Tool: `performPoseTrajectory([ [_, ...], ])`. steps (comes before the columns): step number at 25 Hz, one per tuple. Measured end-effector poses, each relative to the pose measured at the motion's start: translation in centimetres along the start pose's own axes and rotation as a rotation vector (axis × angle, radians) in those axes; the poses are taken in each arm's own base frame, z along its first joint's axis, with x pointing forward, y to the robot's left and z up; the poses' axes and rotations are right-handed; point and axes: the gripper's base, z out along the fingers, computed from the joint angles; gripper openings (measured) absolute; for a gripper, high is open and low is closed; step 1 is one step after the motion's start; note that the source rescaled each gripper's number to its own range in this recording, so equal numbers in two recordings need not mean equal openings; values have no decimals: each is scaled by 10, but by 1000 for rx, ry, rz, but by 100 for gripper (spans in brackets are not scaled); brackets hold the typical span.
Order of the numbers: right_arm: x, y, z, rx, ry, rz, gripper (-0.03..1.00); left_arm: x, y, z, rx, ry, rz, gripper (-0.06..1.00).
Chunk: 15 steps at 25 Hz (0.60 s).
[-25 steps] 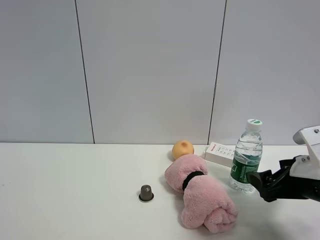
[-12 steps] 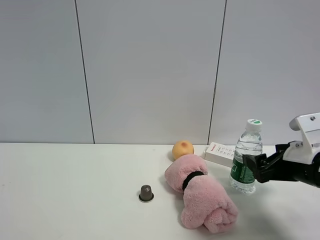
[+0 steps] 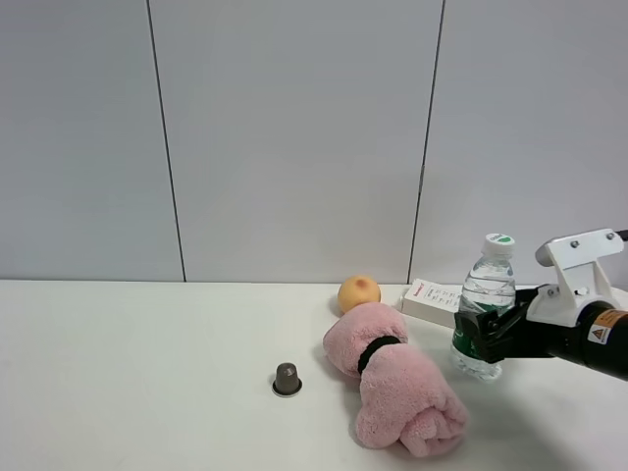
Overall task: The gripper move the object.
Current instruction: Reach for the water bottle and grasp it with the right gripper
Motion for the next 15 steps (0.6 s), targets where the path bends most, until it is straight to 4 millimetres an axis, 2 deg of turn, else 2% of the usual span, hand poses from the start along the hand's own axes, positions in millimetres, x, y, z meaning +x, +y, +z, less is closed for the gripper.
performPoseTrajectory([
  [8, 0, -1, 14, -21, -19, 11, 66, 0, 0, 0, 0, 0, 0, 100],
  [11, 4, 1, 16, -40, -11, 26, 62, 0, 0, 0, 0, 0, 0, 100],
  [13, 4, 1, 16, -41, -9, 27, 51, 0, 0, 0, 0, 0, 0, 100],
  [15, 4, 1, 16, -42, -9, 28, 32, 0, 0, 0, 0, 0, 0, 100],
])
